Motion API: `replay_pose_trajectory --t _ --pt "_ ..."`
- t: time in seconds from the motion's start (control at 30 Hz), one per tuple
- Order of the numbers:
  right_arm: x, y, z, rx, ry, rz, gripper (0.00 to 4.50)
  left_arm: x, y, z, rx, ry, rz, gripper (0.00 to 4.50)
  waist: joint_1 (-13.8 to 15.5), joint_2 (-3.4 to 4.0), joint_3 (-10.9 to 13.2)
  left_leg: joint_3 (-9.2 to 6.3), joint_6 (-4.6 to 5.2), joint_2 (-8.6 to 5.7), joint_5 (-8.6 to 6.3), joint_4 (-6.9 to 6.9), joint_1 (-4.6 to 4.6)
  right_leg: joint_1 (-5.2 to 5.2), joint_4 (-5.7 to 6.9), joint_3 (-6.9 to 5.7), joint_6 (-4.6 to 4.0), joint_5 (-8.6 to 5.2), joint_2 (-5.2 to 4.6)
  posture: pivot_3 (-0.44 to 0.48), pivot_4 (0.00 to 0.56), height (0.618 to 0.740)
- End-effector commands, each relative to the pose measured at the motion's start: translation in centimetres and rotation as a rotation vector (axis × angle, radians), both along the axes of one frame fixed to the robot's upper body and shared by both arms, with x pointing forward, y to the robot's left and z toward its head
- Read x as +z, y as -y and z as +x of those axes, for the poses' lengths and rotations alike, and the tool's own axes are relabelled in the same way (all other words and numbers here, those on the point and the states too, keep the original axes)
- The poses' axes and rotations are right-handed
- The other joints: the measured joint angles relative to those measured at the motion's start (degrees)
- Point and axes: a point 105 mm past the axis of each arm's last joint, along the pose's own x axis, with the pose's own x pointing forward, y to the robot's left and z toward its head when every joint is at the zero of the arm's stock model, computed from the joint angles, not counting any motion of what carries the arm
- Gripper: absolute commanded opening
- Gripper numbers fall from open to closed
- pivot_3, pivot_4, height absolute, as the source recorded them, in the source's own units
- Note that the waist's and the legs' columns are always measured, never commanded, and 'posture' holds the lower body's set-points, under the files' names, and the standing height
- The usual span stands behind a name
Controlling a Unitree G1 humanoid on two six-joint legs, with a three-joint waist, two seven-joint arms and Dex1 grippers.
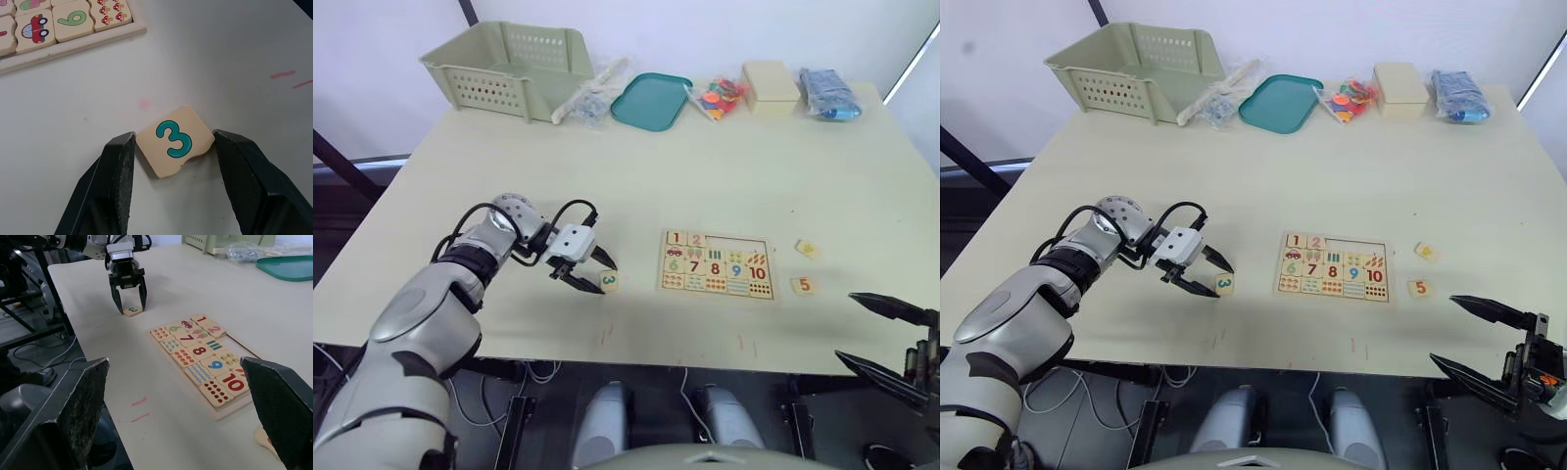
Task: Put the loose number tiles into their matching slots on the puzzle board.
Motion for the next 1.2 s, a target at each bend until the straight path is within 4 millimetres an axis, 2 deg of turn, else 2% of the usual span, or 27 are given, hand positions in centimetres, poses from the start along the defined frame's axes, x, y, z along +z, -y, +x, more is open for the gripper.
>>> replay_pose_trajectory --t 0.03,0.77,0.8,0.87,1.0,1.2 --pt "0.6 -0.5 -0.1 0.020 0.038 -0.005 4.50 -0.4 -0.8 -0.4 -0.009 -0.022 0.035 2.67 -0.01 0.00 0.00 0.00 0.00 0.00 0.00 0.00 0.00 0.00 0.00 0.00 0.00 0.00 0.00 0.000 0.150 0.740" --pt "0.5 -0.7 -0.2 0.019 0.036 -0.002 4.50 -0.6 -0.8 -0.7 0.003 -0.048 0.026 2.67 -0.02 0.00 0.00 0.00 0.00 0.00 0.00 0.00 0.00 0.00 0.00 0.00 0.00 0.00 0.00 0.000 0.150 0.740" --pt "0.5 -0.7 -0.2 0.018 0.036 -0.002 4.50 -0.7 -0.8 -0.7 0.007 -0.054 0.024 2.25 -0.02 0.00 0.00 0.00 0.00 0.00 0.00 0.00 0.00 0.00 0.00 0.00 0.00 0.00 0.00 0.000 0.150 0.740" --pt "0.5 -0.7 -0.2 0.018 0.036 0.000 4.50 -0.7 -0.9 -0.8 0.015 -0.061 0.020 1.82 -0.03 0.00 0.00 0.00 0.00 0.00 0.00 0.00 0.00 0.00 0.00 0.00 0.00 0.00 0.00 0.000 0.150 0.740" --pt "0.3 -0.8 -0.1 0.018 0.034 0.003 4.50 -0.2 -1.1 -0.9 0.055 -0.078 -0.032 1.80 -0.17 0.00 0.00 0.00 0.00 0.01 0.00 0.00 0.00 -0.01 0.00 0.00 0.00 0.00 0.00 0.000 0.150 0.740" --pt "0.1 -1.0 0.3 0.031 0.033 0.014 4.50 2.0 -1.1 -1.1 0.173 -0.126 -0.203 1.80 -0.38 0.00 0.01 -0.01 0.00 0.06 0.00 0.00 -0.03 -0.04 0.02 -0.02 -0.01 -0.01 0.02 0.000 0.150 0.740"
